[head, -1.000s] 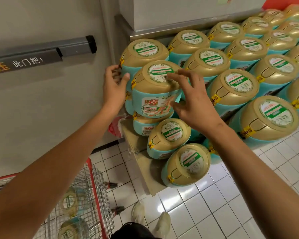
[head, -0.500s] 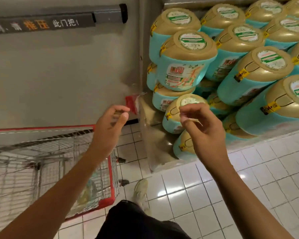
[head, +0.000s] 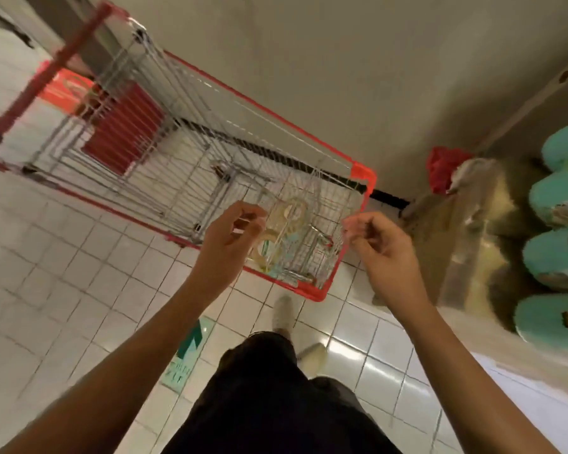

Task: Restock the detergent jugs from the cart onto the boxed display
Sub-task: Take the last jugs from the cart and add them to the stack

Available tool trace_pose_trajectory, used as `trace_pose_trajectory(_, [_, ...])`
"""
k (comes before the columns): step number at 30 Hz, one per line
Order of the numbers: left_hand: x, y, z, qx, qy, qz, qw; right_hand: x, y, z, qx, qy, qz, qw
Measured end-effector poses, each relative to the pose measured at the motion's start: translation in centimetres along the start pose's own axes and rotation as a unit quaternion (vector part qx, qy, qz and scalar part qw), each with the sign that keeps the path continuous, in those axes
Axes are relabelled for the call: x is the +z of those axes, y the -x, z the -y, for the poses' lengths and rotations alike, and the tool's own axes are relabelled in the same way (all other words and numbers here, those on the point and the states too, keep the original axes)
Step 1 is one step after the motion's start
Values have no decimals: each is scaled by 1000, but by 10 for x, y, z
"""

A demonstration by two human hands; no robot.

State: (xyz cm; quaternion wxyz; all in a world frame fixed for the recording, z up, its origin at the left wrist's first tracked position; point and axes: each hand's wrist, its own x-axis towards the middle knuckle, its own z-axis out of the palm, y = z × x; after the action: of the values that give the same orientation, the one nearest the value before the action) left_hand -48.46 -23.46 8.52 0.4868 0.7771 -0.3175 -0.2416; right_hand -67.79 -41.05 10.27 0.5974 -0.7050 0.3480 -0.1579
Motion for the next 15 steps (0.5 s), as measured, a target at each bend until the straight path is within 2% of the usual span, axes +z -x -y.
trace_pose_trajectory(5, [-33,-14,57,-111,-31,-34,993,64,-72,-3,-5,51,118,992])
trace_pose_trajectory(9, [-39,-46,122,-231,-50,-12,972,124,-156,-27,0,160,227,961])
trace_pose_trajectory(12, [-20,-81,177,-308,-66,-1,949,174,-224,-69,16,316,299,900])
trace_pose_trajectory(15, [11,-122,232,-387,-100,38,916,215,-287,-119,7,465,406,786])
